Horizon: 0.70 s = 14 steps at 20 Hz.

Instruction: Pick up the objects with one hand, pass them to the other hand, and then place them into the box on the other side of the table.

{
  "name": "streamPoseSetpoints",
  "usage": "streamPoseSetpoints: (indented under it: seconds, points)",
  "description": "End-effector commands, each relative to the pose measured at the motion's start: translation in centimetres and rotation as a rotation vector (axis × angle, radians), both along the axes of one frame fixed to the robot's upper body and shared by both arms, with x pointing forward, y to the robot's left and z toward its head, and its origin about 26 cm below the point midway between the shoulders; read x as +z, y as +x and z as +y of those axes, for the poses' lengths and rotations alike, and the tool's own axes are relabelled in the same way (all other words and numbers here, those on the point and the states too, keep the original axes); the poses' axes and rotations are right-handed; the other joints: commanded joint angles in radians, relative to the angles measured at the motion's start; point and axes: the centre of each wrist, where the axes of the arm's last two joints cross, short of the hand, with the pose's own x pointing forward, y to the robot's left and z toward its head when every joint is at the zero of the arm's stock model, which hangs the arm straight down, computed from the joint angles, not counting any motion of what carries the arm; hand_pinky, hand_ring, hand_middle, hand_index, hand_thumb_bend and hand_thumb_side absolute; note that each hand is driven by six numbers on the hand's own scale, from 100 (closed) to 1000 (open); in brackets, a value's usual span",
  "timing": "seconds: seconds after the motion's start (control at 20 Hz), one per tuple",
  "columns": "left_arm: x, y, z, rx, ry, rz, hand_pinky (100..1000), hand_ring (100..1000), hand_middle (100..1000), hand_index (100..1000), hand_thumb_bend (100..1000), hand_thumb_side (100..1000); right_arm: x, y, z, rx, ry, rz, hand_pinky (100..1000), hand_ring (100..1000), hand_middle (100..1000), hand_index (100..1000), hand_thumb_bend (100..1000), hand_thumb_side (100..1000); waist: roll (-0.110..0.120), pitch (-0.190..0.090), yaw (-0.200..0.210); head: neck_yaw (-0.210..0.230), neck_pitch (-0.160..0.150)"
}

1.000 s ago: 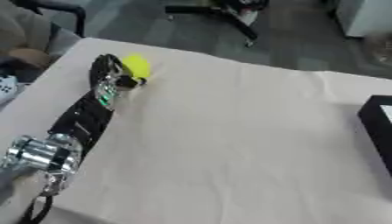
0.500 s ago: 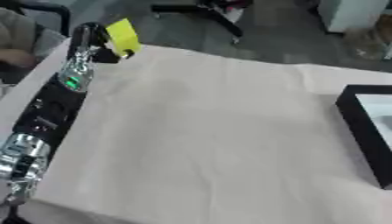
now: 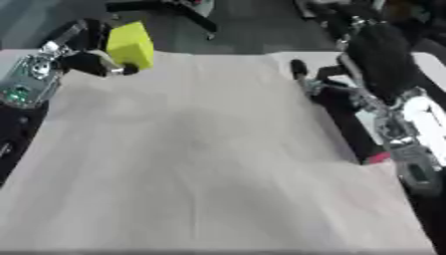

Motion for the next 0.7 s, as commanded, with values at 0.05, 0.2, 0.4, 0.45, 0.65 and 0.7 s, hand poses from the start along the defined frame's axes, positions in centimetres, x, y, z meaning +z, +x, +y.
streamPoseSetpoints:
  seconds: [0.05, 0.2, 0.4, 0.45, 0.65, 0.7]
  points:
    - [1.5, 0.0, -4.0, -0.159, -0.036, 0.030, 676, 468, 424, 435, 568, 100, 0.1, 0.0, 1.3, 0.046, -0.049, -0.011, 931, 895, 887, 982, 445, 370, 0.002, -0.022, 0.002, -0.024, 0.006]
    - [1.5, -0.3, -6.4, -0.239, -0.076, 0.070, 681, 474, 429, 439, 577, 100, -0.6, -0.1, 2.1, 0.064, -0.094, -0.002, 944, 909, 897, 992, 462, 347, 0.004, -0.020, 0.004, -0.025, 0.006]
    - [1.7, -0.4, -8.9, -0.316, -0.098, 0.099, 681, 476, 431, 442, 578, 100, -1.3, -0.1, 3.2, 0.099, -0.150, 0.004, 973, 930, 917, 994, 487, 314, 0.010, -0.019, 0.010, -0.020, 0.006]
    - [1.8, -0.4, -9.5, -0.331, -0.099, 0.104, 681, 476, 431, 442, 577, 100, -1.5, -0.1, 3.4, 0.107, -0.163, 0.005, 978, 933, 921, 995, 491, 304, 0.011, -0.019, 0.011, -0.019, 0.006]
    - [2.1, -0.4, -10.7, -0.365, -0.107, 0.112, 681, 476, 431, 442, 580, 100, -2.3, 0.0, 3.9, 0.129, -0.203, 0.015, 985, 943, 930, 1000, 504, 254, 0.013, -0.019, 0.014, -0.011, 0.006]
    - [2.2, -0.5, -10.9, -0.369, -0.110, 0.112, 681, 476, 432, 443, 581, 100, -2.4, 0.1, 3.9, 0.134, -0.210, 0.018, 985, 943, 931, 1000, 505, 238, 0.013, -0.019, 0.015, -0.009, 0.006]
